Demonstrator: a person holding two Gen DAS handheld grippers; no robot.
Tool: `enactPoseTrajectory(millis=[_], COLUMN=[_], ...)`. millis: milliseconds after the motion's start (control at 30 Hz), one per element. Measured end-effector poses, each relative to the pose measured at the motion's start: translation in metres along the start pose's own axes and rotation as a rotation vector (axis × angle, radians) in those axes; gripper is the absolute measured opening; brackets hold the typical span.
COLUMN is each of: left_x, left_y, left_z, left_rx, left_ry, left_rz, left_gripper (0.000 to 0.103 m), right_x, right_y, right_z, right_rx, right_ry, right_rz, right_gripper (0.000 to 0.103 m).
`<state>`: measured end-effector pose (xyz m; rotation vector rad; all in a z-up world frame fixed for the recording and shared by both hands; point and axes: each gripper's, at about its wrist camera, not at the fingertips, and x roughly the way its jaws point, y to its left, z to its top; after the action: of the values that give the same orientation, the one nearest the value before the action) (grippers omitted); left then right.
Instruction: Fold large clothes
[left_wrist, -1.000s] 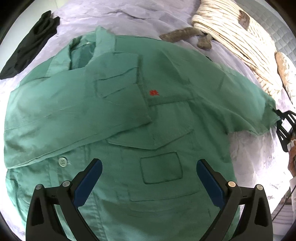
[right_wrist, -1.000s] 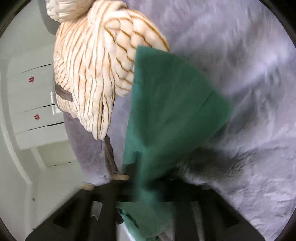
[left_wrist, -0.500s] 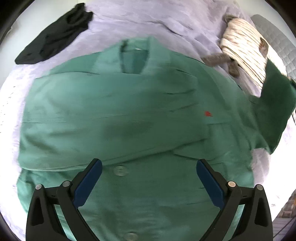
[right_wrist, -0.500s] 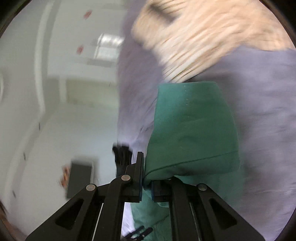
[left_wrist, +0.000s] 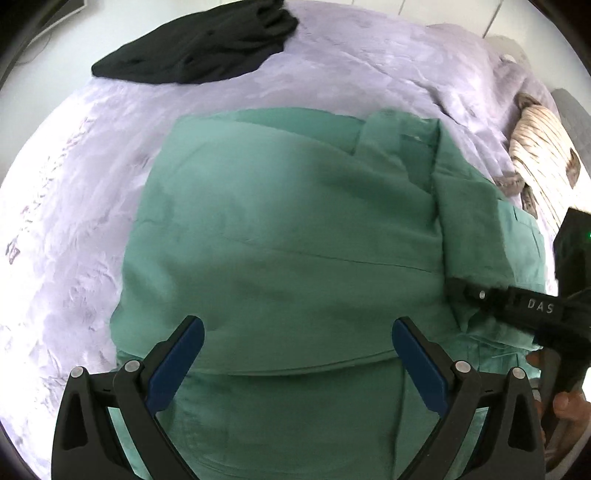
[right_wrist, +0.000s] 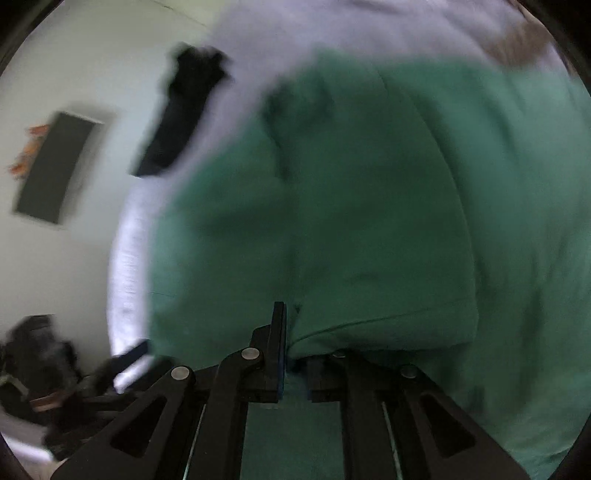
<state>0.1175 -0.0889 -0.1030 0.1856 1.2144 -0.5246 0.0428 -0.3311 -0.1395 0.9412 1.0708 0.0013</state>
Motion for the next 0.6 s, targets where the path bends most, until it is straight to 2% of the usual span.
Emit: enactPoseTrajectory(millis=[33,67,133,200,233,267,300,333,400,500,567,600], left_x=[0.001,0.001,0.002,0.001,0.000,-0.001,-0.002,-0.005,-0.010,-0.013,-0.012,-0.012], left_y=[0.004,0.008,0.014,0.019,0.021,0.023,0.026,0.029,0.035,0.049,0.057,0.062], left_z=[-0.001,-0.003,-0.005,-0.009,-0.010,-0.011,-0.012,-0.013,-0.015,-0.018,-0.019,-0.021], left_rx=[-0.002,-0.003,-0.012,-0.028,-0.033,-0.035,-0.035,-0.037,-0.044,-0.061,-0.072,-0.079], left_ry=[-0.001,-0.002,0.000,0.003,0.003,0.001,-0.002,-0.007,-0.017,-0.023,-0.013,-0.008], left_rz=[-0.003,-0.002,-0.002,-0.009,-0.011,-0.010,-0.007,-0.002,0.005,0.018,0.032,0.042], left_gripper=[0.102,0.102,0.102,0.102,0.102,0.102,0.102,0.102,0.102,0.102,0.102,0.102], right_x=[0.003,0.000,-0.018,-0.045,-0.054,-0.059,-0.059,-0.058,-0.052,-0.037,-0.014,0.001], right_y=[-0.005,-0.009,-0.015,-0.023,-0.028,-0.032,-0.037,-0.037,-0.018,0.034,0.066,0.076], right_z=[-0.002,-0.005,-0.011,-0.015,-0.017,-0.016,-0.011,-0.007,0.001,0.008,0.004,0.001], right_rx=[0.033,0.059,0.108,0.160,0.187,0.216,0.242,0.245,0.183,-0.034,-0.143,-0.177], right_ry=[0.012,0.009,-0.042,-0.147,-0.183,-0.206,-0.213,-0.203,-0.196,-0.163,-0.094,-0.041], right_rz=[0.002,0.027,0.054,0.048,0.032,0.024,0.019,0.012,0.013,0.004,-0.015,-0.025], right_gripper=[0.018,0.041,0.074,0.074,0.071,0.044,0.022,0.010,0.010,0.011,0.021,0.041])
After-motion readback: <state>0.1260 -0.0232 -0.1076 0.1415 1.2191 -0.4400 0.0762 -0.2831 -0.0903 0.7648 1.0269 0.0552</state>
